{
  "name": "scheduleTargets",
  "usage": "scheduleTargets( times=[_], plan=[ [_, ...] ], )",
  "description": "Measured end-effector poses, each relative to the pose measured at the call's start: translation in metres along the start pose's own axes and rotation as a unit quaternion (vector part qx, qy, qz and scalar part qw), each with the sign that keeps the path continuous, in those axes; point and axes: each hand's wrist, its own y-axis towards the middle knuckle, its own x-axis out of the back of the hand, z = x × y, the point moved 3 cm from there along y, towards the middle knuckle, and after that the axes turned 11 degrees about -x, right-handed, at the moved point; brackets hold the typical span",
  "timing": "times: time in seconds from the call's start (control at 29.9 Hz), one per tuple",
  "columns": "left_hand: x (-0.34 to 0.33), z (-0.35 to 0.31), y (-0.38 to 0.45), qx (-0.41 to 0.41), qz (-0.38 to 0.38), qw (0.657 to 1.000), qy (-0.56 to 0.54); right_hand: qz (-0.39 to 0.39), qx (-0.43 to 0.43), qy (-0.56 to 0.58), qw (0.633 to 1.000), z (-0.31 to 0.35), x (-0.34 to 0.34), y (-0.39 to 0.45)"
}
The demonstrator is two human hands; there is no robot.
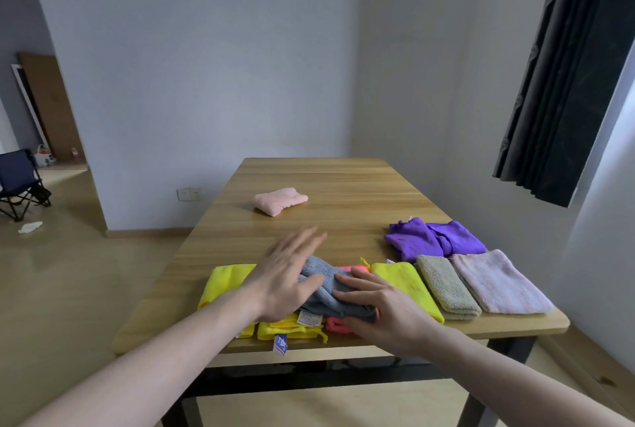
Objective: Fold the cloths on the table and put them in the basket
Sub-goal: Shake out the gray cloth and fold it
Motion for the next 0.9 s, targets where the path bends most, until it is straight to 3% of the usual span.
scheduleTargets(
  times=[0.07, 0.17, 0.5, 0.6, 0.7, 0.8, 0.9],
  plan=[
    [-0.013, -0.003, 0.008, -0.016, 0.057, 0.998, 0.020, 0.010, -0.010, 0.008, 1.000, 0.000, -0.002, -0.003],
    [-0.035, 0.011, 0.004, 0.046, 0.129, 0.990, 0.031, 0.029, -0.032, 0.026, 0.999, -0.002, -0.004, -0.009],
    [-0.066, 0.018, -0.019, 0.068, 0.132, 0.989, 0.021, 0.027, -0.015, -0.018, 0.999, -0.005, -0.021, -0.016],
    [-0.067, 0.022, -0.017, 0.097, 0.140, 0.985, -0.025, 0.051, -0.053, 0.042, 0.996, -0.001, -0.019, -0.013],
    [-0.055, 0.023, -0.003, 0.144, 0.079, 0.973, -0.162, 0.020, -0.153, 0.180, 0.971, 0.007, 0.000, 0.002],
    [-0.037, 0.025, 0.005, 0.168, 0.007, 0.968, -0.188, -0.034, -0.229, 0.171, 0.958, 0.014, 0.020, 0.018],
    [-0.025, 0.027, 0.010, 0.198, -0.022, 0.959, -0.202, 0.002, -0.312, 0.205, 0.928, 0.008, 0.031, 0.027]
  ],
)
